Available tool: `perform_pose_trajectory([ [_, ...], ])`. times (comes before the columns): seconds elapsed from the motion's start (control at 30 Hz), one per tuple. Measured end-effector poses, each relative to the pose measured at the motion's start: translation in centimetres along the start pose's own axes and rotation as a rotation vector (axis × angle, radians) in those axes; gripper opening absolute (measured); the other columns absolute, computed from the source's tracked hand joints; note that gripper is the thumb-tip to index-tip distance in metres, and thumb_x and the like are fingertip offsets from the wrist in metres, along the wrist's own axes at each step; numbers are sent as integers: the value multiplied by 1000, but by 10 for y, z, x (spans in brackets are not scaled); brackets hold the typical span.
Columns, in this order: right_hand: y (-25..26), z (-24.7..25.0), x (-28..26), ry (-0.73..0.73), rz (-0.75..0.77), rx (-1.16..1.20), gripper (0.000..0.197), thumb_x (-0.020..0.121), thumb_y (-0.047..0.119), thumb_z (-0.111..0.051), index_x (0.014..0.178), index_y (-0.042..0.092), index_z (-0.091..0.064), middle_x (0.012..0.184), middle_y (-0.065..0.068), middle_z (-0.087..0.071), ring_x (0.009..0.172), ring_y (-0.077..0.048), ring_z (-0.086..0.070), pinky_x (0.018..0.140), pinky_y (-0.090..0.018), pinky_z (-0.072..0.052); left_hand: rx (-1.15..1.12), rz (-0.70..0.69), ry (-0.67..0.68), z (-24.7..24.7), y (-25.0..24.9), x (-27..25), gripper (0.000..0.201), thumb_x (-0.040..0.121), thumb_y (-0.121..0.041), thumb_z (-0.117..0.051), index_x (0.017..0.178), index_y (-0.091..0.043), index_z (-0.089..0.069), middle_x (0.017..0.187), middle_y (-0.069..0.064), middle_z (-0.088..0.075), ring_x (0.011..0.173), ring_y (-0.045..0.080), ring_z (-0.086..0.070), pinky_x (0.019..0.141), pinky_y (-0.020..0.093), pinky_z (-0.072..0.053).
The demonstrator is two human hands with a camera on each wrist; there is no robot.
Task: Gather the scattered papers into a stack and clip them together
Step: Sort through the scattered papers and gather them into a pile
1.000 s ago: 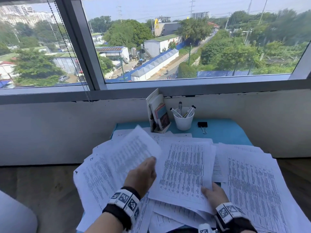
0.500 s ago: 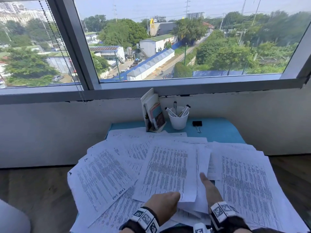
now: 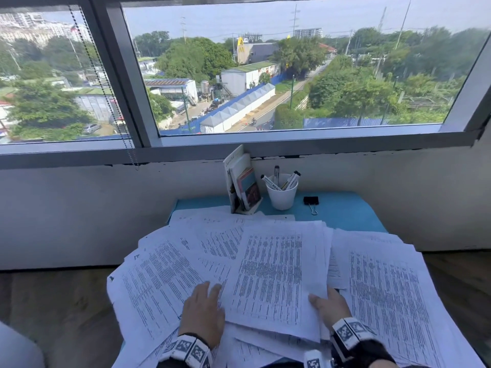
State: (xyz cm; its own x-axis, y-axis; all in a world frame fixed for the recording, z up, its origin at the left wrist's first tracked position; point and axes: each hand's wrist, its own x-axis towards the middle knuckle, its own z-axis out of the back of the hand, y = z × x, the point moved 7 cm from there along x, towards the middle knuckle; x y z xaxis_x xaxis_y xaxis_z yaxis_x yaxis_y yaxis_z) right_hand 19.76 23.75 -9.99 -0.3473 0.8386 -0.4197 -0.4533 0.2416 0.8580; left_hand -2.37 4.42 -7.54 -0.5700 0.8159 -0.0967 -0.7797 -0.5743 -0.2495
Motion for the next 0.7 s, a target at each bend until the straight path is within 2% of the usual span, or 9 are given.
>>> perform_pose_trajectory([
  [0.07,8,10,3,-26,12,46,35,91,6,-53,126,5,-53,114,-15,-64,99,-30,-61,96,-47,-48,7,48,24,0,9,4,55,96,-37,-37,146,-28,-17,156,2,-14,144,22,-15,116,37,-24],
  [0.2,26,46,10,-74,38,80,26,93,6,-52,118,8,-53,106,-14,-63,99,-32,-61,96,-48,-47,54,74,98,-6,10,12,55,97,-40,-39,147,-27,-20,154,1,-21,140,21,-25,112,36,-31],
  [0.27,29,76,15,-132,52,42,20,93,6,-52,113,9,-53,109,-12,-62,97,-30,-59,96,-43,-45,63,81,103,-6,10,15,53,97,-40,-40,146,-27,-22,153,-2,-25,139,19,-28,110,35,-34],
  [0.33,30,118,21,-229,60,-44,17,93,8,-53,109,9,-54,111,-9,-60,96,-28,-55,90,-37,-43,56,74,109,-6,9,16,51,97,-39,-40,144,-28,-25,151,-3,-27,138,18,-30,109,33,-35],
  [0.37,28,141,25,-278,52,-106,19,92,9,-54,110,6,-55,112,-12,-60,97,-29,-55,89,-37,-43,56,69,112,-5,9,16,50,97,-40,-40,143,-28,-26,151,-3,-28,137,18,-31,109,33,-35],
  [0.47,6,217,31,-389,-47,-262,30,88,6,-56,117,-2,-56,117,-23,-60,104,-35,-56,89,-40,-42,52,62,108,-7,12,16,47,97,-39,-40,142,-29,-29,149,-5,-31,135,18,-34,107,33,-37],
  [0.57,-27,278,24,-455,-171,-371,18,86,5,-58,103,0,-59,114,-26,-61,96,-36,-55,81,-36,-40,46,45,78,-4,13,17,46,97,-39,-40,141,-30,-30,146,-6,-33,132,17,-36,106,32,-38],
  [0.63,-47,301,20,-458,-244,-454,21,85,9,-62,102,-3,-61,108,-25,-62,89,-34,-53,77,-32,-35,38,35,60,-3,12,18,46,96,-38,-40,140,-30,-32,143,-7,-37,128,16,-40,104,30,-40],
  [0.7,-64,304,22,-424,-271,-462,36,76,19,-70,104,-2,-63,108,-24,-63,86,-31,-53,76,-32,-37,34,40,52,-1,12,20,44,96,-37,-41,139,-30,-34,139,-7,-40,124,16,-43,101,29,-42],
])
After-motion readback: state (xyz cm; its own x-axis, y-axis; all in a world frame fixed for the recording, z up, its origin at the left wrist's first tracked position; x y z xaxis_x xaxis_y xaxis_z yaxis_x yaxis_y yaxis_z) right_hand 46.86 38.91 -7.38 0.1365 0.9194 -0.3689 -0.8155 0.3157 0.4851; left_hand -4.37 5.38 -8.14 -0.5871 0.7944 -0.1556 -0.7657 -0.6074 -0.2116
